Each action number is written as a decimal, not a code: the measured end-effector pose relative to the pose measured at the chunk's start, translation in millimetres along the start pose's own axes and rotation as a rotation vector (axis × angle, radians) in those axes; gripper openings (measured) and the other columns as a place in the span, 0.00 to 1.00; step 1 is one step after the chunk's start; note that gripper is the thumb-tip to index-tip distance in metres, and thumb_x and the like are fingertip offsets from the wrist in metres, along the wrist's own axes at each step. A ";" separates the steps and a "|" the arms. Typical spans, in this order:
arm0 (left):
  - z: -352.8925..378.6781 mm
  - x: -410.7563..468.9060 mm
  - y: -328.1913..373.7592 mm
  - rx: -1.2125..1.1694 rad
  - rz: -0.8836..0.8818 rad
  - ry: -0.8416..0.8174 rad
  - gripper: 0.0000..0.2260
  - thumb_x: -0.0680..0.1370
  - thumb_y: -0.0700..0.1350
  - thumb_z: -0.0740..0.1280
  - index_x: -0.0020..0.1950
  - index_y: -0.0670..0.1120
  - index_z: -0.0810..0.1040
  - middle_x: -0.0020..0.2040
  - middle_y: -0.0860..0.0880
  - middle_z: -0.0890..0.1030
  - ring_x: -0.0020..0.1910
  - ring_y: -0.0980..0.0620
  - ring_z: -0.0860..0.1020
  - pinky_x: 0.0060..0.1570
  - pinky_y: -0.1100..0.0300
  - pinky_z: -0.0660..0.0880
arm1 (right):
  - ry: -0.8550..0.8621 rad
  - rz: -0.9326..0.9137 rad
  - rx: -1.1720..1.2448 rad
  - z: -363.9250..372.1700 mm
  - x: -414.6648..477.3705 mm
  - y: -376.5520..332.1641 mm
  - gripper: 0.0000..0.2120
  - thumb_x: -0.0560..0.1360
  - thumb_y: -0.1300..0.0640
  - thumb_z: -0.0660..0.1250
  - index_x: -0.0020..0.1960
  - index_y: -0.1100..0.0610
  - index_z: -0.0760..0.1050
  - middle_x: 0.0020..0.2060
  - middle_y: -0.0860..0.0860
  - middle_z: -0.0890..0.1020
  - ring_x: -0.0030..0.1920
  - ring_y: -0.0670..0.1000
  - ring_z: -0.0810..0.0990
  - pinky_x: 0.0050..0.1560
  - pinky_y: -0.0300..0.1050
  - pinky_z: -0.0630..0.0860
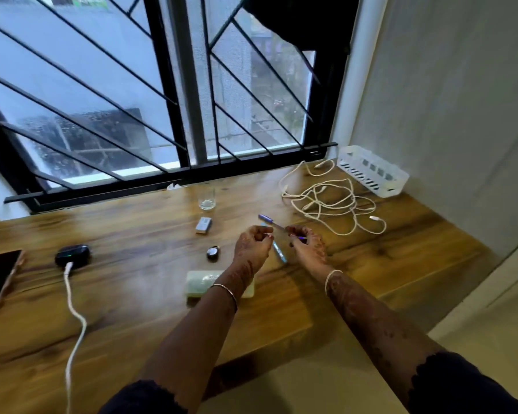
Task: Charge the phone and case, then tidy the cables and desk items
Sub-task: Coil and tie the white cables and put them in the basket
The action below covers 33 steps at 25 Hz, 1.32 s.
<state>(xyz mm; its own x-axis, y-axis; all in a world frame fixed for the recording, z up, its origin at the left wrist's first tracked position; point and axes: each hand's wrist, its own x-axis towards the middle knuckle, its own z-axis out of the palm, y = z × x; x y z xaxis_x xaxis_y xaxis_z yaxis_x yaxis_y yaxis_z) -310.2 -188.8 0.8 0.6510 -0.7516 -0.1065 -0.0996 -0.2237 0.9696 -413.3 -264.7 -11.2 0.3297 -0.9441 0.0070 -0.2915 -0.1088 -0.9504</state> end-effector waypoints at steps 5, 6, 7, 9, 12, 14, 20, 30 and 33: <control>66.2 13.4 7.0 0.033 -0.038 -0.170 0.08 0.78 0.39 0.65 0.56 0.44 0.79 0.38 0.48 0.79 0.35 0.52 0.76 0.38 0.58 0.75 | 0.206 -0.012 -0.056 -60.2 18.6 29.9 0.10 0.75 0.60 0.65 0.56 0.57 0.78 0.56 0.54 0.79 0.58 0.55 0.77 0.62 0.47 0.73; 77.4 17.5 7.2 0.033 -0.039 -0.182 0.07 0.78 0.38 0.65 0.54 0.45 0.79 0.37 0.49 0.78 0.34 0.53 0.75 0.36 0.61 0.75 | 0.239 -0.016 -0.128 -69.7 21.5 37.6 0.11 0.75 0.59 0.64 0.57 0.55 0.78 0.58 0.53 0.77 0.59 0.54 0.75 0.62 0.44 0.71; 88.3 21.6 8.1 0.024 -0.037 -0.198 0.07 0.78 0.37 0.65 0.52 0.45 0.78 0.36 0.49 0.77 0.33 0.54 0.74 0.34 0.63 0.74 | 0.276 -0.019 -0.219 -79.2 25.7 45.7 0.12 0.75 0.59 0.64 0.58 0.54 0.77 0.60 0.53 0.75 0.61 0.54 0.73 0.64 0.45 0.69; 114.2 34.6 8.5 0.019 -0.030 -0.248 0.07 0.77 0.35 0.64 0.49 0.46 0.78 0.35 0.50 0.77 0.30 0.55 0.73 0.31 0.63 0.72 | 0.363 -0.017 -0.377 -100.8 42.6 61.4 0.14 0.74 0.59 0.65 0.60 0.53 0.76 0.62 0.53 0.74 0.64 0.56 0.70 0.67 0.50 0.66; 149.7 55.9 7.3 -0.012 -0.071 -0.310 0.08 0.78 0.37 0.65 0.44 0.50 0.78 0.37 0.49 0.79 0.30 0.55 0.74 0.31 0.61 0.72 | 0.353 -0.019 -0.536 -129.0 75.6 79.3 0.19 0.73 0.58 0.66 0.64 0.54 0.73 0.64 0.54 0.72 0.65 0.58 0.68 0.67 0.53 0.64; 172.1 68.3 5.3 -0.035 -0.122 -0.340 0.07 0.78 0.40 0.65 0.43 0.50 0.79 0.38 0.50 0.82 0.29 0.57 0.76 0.30 0.64 0.73 | 0.270 -0.026 -0.664 -142.2 97.6 89.2 0.22 0.73 0.54 0.67 0.66 0.55 0.70 0.66 0.53 0.71 0.66 0.57 0.68 0.67 0.52 0.63; 215.4 84.0 8.9 0.008 -0.218 -0.460 0.06 0.79 0.45 0.65 0.43 0.51 0.80 0.30 0.55 0.81 0.26 0.61 0.76 0.26 0.69 0.72 | 0.061 -0.159 -0.827 -165.3 140.5 94.5 0.17 0.76 0.48 0.64 0.61 0.54 0.76 0.59 0.52 0.78 0.62 0.54 0.75 0.62 0.47 0.69; 237.8 103.8 35.3 -0.108 -0.212 -0.282 0.12 0.80 0.50 0.63 0.57 0.45 0.78 0.53 0.42 0.82 0.51 0.42 0.81 0.56 0.46 0.76 | -0.045 -0.108 -0.274 -173.0 168.2 78.2 0.07 0.73 0.51 0.70 0.45 0.54 0.81 0.37 0.46 0.82 0.44 0.47 0.82 0.39 0.26 0.72; 248.1 95.8 44.6 -0.351 -0.272 -0.268 0.10 0.79 0.50 0.65 0.55 0.46 0.78 0.48 0.44 0.83 0.44 0.47 0.82 0.52 0.49 0.78 | -0.019 -0.032 -0.035 -178.0 182.3 67.1 0.07 0.72 0.52 0.72 0.46 0.55 0.82 0.39 0.49 0.84 0.43 0.49 0.83 0.37 0.30 0.77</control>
<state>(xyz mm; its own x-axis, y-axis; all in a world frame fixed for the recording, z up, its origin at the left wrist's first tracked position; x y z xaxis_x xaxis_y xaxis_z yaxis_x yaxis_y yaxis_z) -439.1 -424.7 -20.8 0.3977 -0.8384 -0.3728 0.3344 -0.2460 0.9098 -532.6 -499.6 -18.4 0.3564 -0.9338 0.0304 -0.3119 -0.1496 -0.9383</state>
